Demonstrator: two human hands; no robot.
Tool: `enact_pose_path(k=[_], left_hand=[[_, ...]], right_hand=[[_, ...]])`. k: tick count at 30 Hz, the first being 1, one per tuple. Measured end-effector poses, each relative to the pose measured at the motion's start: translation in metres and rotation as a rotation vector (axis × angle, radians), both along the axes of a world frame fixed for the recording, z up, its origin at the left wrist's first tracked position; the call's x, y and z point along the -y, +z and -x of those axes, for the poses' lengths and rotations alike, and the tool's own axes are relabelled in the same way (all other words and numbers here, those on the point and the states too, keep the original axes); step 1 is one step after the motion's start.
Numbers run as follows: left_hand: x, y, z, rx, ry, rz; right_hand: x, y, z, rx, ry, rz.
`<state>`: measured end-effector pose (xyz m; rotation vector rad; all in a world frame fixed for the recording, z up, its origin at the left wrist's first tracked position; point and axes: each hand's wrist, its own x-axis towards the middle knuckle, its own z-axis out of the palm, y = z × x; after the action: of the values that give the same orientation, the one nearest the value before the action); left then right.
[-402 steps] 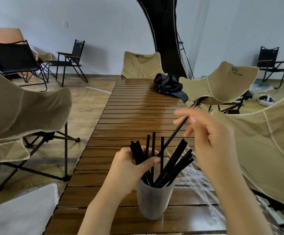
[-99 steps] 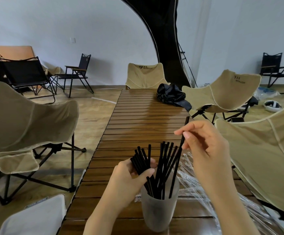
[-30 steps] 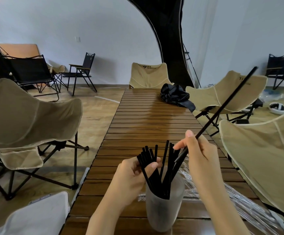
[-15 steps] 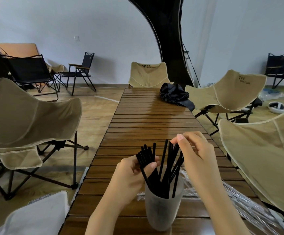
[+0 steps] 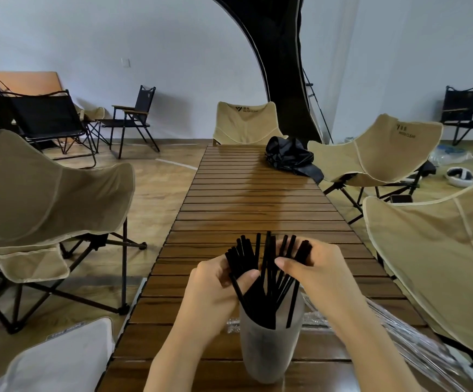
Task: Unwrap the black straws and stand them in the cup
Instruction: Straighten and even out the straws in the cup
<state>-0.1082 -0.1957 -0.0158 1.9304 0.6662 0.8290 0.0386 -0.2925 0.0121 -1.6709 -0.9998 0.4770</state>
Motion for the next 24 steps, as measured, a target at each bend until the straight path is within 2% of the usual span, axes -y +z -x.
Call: enact_pose_path(k=[8, 24], left_hand=[[0.001, 0.000, 0.000, 0.058, 0.022, 0.049], [0.002, 0.003, 0.001, 0.096, 0.025, 0.046]], right_hand=[[0.000, -0.004, -0.003, -0.139, 0.112, -0.003], [0.006, -0.005, -0.010, -0.221, 0.262, 0.011]])
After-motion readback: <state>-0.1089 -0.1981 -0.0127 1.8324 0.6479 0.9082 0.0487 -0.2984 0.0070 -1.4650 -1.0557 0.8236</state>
